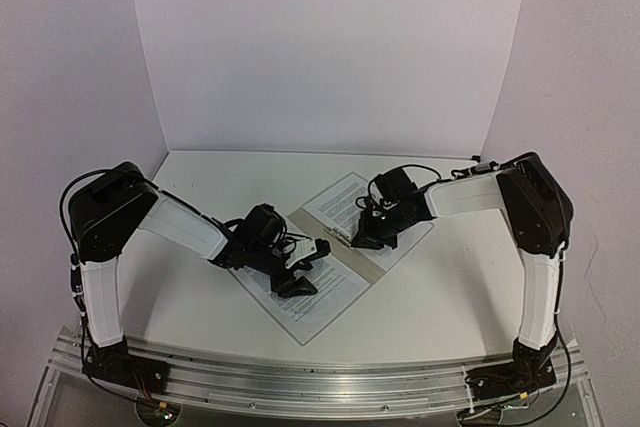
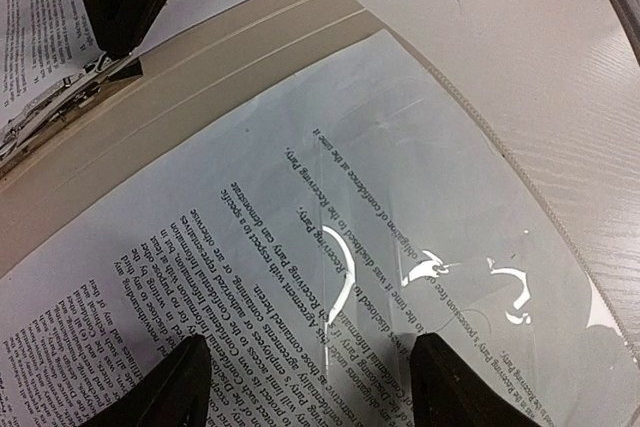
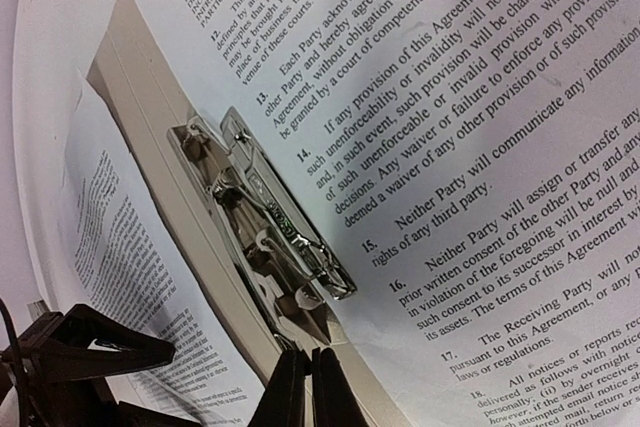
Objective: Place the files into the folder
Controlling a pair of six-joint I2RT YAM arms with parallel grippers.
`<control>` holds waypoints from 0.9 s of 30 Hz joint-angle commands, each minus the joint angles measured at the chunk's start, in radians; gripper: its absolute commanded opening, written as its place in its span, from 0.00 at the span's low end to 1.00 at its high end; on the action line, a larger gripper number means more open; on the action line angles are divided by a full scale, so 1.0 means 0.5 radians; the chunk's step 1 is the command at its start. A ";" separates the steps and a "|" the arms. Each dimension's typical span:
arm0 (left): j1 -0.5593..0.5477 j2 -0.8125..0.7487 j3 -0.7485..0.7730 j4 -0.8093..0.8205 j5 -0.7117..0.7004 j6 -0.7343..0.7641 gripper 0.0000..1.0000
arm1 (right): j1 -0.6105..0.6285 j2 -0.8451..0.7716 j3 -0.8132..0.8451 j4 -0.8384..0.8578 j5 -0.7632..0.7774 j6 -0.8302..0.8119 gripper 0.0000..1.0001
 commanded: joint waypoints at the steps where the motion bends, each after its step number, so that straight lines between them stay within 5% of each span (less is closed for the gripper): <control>1: -0.007 0.031 -0.070 -0.155 0.089 0.008 0.68 | -0.038 0.173 -0.044 -0.359 0.145 0.020 0.05; 15: -0.007 0.025 -0.082 -0.140 0.093 0.009 0.67 | -0.106 0.198 -0.116 -0.039 -0.332 0.219 0.09; 27: -0.007 0.016 -0.091 -0.134 0.098 0.010 0.68 | -0.126 0.192 -0.149 0.055 -0.444 0.282 0.07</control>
